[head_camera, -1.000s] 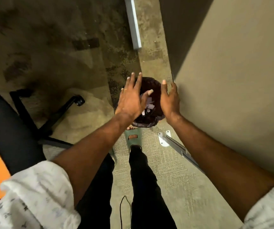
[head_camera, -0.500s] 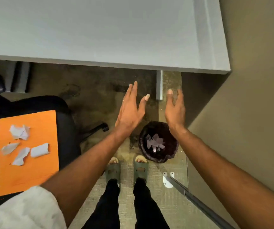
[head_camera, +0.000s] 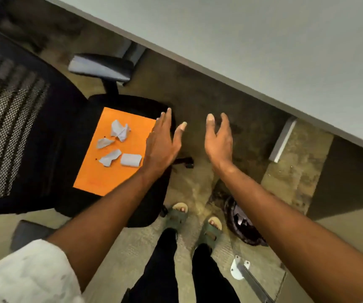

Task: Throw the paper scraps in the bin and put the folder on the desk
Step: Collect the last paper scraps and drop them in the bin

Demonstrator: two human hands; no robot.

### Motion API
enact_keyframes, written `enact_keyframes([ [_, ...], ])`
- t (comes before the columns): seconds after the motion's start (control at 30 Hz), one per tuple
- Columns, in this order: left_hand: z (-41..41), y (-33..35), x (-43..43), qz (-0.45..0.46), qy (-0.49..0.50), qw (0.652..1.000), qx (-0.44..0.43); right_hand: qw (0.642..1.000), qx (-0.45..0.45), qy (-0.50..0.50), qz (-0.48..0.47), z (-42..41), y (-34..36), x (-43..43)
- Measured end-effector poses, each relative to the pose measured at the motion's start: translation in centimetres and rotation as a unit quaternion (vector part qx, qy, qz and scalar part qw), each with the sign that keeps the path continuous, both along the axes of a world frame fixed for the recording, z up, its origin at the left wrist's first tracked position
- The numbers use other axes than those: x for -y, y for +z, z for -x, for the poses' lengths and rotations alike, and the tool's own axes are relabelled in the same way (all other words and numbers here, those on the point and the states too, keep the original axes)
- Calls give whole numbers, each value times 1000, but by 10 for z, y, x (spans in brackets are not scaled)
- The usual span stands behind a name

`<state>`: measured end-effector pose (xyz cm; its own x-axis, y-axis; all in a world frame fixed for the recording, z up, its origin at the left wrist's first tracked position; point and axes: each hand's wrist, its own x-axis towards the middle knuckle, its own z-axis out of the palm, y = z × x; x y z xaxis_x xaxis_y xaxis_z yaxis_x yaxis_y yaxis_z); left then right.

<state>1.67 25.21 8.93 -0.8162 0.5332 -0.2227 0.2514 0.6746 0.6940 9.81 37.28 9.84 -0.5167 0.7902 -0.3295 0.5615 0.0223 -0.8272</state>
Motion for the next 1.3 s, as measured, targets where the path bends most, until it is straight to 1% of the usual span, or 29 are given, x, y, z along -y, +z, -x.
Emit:
enact_keyframes([
  [0.1,34,-15,45,35,49,998,-22,998,10,68,-4,42,-12,31],
  [0.17,50,-26,77,56,77,995,-11,992,25,120,-16,62,-22,50],
  [0.23,67,-42,115,83,105,991,-2,980,44,192,-33,84,-36,75],
  [0.37,90,-74,168,160,110,981,15,951,91,293,-47,114,-64,106],
  [0.47,102,-96,192,211,84,972,62,918,153,365,-37,123,-87,128],
  [0.57,116,-116,206,227,40,969,93,871,202,444,-52,123,-109,148],
  [0.67,124,-136,212,249,6,964,99,819,251,498,-134,116,-134,169],
  [0.73,128,-148,212,258,-21,962,84,798,266,495,-215,114,-147,178],
  [0.8,131,-156,211,251,-41,966,46,785,251,486,-290,115,-157,181],
  [0.83,131,-158,210,240,-43,969,26,787,232,482,-307,117,-160,182],
  [0.93,129,-166,212,214,-31,976,6,797,181,489,-303,122,-171,182],
  [1.03,124,-167,219,200,-16,980,-4,790,168,496,-318,127,-171,178],
  [1.1,122,-167,227,189,-13,982,-21,782,147,491,-354,135,-167,170],
  [1.2,121,-168,237,182,11,983,-33,757,99,509,-398,160,-160,153],
  [1.27,122,-168,241,179,27,983,-32,736,81,545,-395,185,-157,144],
  [1.3,123,-167,243,179,32,983,-36,719,81,572,-387,199,-157,141],
])
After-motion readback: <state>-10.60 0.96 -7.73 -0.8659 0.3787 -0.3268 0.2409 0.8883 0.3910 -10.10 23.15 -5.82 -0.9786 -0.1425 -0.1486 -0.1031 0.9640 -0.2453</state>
